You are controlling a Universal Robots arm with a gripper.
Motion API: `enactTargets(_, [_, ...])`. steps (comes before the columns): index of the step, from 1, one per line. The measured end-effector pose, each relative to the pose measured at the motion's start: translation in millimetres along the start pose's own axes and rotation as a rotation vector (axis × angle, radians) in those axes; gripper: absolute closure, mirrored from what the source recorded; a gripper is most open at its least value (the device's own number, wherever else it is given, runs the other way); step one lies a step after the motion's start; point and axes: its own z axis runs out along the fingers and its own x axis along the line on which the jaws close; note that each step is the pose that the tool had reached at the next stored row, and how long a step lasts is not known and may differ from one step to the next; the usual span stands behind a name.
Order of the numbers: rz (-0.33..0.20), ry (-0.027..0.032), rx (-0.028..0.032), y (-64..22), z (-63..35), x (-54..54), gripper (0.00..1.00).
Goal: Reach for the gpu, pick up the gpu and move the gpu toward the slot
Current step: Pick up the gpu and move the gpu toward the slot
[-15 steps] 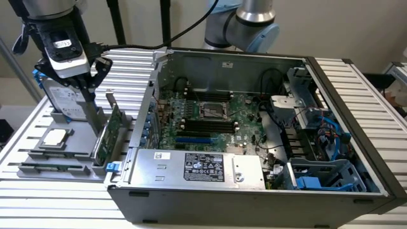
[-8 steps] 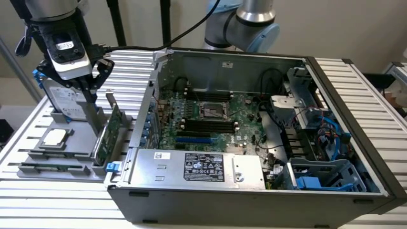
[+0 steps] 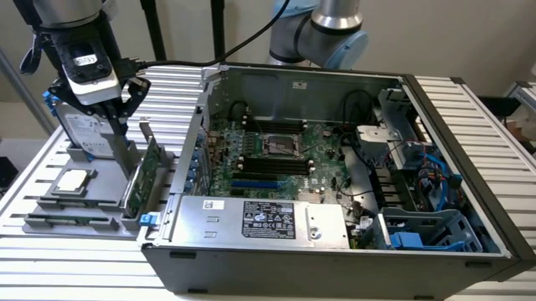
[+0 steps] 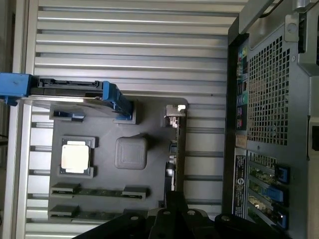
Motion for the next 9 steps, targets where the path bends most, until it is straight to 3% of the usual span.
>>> enactTargets(3, [0.000, 0.0000, 0.0000, 0.0, 0.0, 0.0, 0.88])
enactTargets(9, [0.000, -0.0008, 0.0012, 0.0, 0.5, -0.1, 0.58])
